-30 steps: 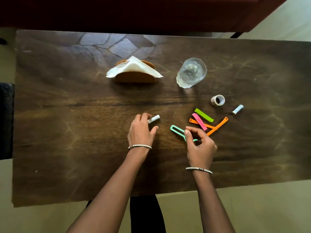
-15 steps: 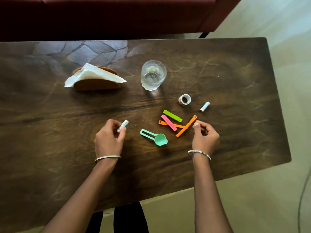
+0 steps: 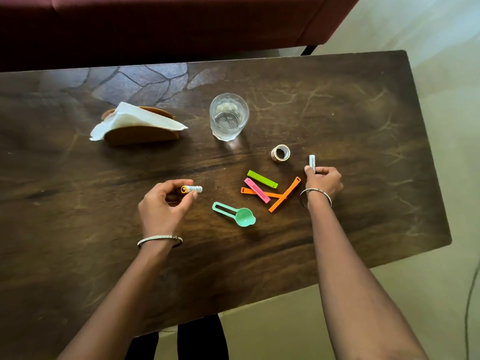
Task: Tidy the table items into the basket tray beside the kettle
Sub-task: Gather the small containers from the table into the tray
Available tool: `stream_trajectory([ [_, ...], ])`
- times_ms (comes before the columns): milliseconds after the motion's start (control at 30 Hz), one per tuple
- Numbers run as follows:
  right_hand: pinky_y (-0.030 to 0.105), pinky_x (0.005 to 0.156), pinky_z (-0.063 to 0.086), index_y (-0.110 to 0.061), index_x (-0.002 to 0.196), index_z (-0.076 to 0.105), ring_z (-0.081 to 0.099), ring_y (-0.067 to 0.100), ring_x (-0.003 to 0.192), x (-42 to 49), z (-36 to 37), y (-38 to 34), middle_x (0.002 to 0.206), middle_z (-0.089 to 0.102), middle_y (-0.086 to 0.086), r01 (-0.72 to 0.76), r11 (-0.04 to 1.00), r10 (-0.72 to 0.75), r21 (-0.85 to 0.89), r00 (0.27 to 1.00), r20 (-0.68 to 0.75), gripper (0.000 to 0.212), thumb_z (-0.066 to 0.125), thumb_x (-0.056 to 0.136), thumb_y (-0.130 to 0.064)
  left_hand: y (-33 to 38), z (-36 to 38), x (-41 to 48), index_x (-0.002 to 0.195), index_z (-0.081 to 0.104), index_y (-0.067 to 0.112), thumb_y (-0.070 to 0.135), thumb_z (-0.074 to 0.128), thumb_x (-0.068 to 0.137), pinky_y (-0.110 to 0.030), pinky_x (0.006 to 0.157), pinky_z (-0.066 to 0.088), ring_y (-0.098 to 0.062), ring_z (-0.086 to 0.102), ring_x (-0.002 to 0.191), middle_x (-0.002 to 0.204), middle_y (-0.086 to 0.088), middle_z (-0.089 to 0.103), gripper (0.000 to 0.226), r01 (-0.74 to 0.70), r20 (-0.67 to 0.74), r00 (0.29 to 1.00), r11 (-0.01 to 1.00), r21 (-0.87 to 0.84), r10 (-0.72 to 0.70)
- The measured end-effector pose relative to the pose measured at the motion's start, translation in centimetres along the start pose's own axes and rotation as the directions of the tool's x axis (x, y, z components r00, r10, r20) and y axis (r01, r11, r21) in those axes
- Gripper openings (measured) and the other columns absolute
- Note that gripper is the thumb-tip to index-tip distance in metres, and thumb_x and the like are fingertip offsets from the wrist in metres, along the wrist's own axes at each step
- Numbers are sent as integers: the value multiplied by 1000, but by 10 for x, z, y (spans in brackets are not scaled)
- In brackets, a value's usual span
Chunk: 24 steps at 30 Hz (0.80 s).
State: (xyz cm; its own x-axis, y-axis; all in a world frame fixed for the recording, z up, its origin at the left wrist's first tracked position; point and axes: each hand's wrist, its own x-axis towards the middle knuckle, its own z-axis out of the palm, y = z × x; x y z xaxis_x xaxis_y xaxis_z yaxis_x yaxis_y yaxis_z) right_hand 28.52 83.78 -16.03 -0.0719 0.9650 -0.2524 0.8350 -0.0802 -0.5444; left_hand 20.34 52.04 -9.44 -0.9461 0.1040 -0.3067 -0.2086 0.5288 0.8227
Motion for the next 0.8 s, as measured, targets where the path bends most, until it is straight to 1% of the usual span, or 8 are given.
stream_trajectory([
  [133, 40, 85, 58, -14, 88, 72, 70, 21, 85, -18, -6, 3, 89, 75, 4, -29, 999, 29, 16, 999, -42, 19, 80, 78, -28, 2, -2, 2, 95, 76, 29, 18, 83, 74, -16, 69, 53, -8, 66, 70, 89, 6, 73, 25, -5, 48, 999, 1000, -12, 6],
  [233, 31, 73, 59, -20, 83, 68, 67, 8, 70, -50, -17, -3, 86, 73, 0, -31, 990, 41, 136, 997, -69, 17, 82, 77, -27, 0, -10, 2, 95, 76, 27, 19, 83, 75, -9, 66, 50, -5, 66, 70, 89, 5, 73, 23, -7, 66, 998, 998, -59, 11],
  [367, 28, 67, 63, -22, 84, 67, 76, 14, 72, -114, -33, -16, 80, 77, 4, -69, 901, 0, 428, 987, 158, 21, 85, 75, -15, -6, -23, -1, 91, 73, 25, 30, 80, 79, -30, 70, 59, -12, 70, 77, 84, 7, 73, 14, 41, 100, 995, 985, -168, -24],
  [467, 22, 61, 58, -13, 91, 70, 74, 16, 71, -169, -34, -33, 85, 79, 8, -182, 776, -93, 604, 914, 395, 21, 82, 77, -2, -16, -37, -4, 90, 69, 19, 35, 75, 81, -36, 66, 62, -15, 71, 81, 85, 2, 73, 19, 114, 130, 989, 945, -307, -77],
  [533, 22, 59, 56, -10, 95, 72, 69, 17, 68, -203, -27, -40, 92, 77, 12, -298, 715, -89, 632, 858, 506, 23, 79, 78, 3, -25, -50, -7, 92, 67, 15, 36, 72, 81, -37, 67, 61, -19, 73, 89, 91, -5, 74, 25, 175, 169, 979, 897, -406, -115],
  [600, 21, 60, 56, -8, 99, 74, 66, 16, 67, -231, -20, -47, 91, 75, 11, -414, 670, -56, 617, 800, 598, 25, 78, 77, 2, -34, -64, -11, 94, 65, 16, 30, 69, 84, -37, 68, 61, -24, 74, 89, 93, -9, 75, 18, 231, 204, 968, 837, -496, -147],
  [700, 18, 60, 55, -6, 102, 75, 63, 11, 65, -271, -7, -58, 81, 72, 6, -552, 616, -21, 561, 701, 713, 25, 75, 77, -2, -48, -95, -14, 91, 65, 17, 23, 67, 87, -34, 63, 60, -25, 73, 71, 84, -9, 75, 7, 268, 200, 962, 771, -578, -184],
  [800, 16, 59, 53, -12, 95, 78, 61, 6, 64, -308, 8, -68, 81, 73, 2, -613, 627, 6, 481, 621, 784, 21, 74, 77, -2, -63, -130, -18, 88, 67, 19, 30, 68, 85, -32, 55, 57, -17, 61, 53, 69, -2, 68, 11, 265, 152, 964, 758, -596, -217],
])
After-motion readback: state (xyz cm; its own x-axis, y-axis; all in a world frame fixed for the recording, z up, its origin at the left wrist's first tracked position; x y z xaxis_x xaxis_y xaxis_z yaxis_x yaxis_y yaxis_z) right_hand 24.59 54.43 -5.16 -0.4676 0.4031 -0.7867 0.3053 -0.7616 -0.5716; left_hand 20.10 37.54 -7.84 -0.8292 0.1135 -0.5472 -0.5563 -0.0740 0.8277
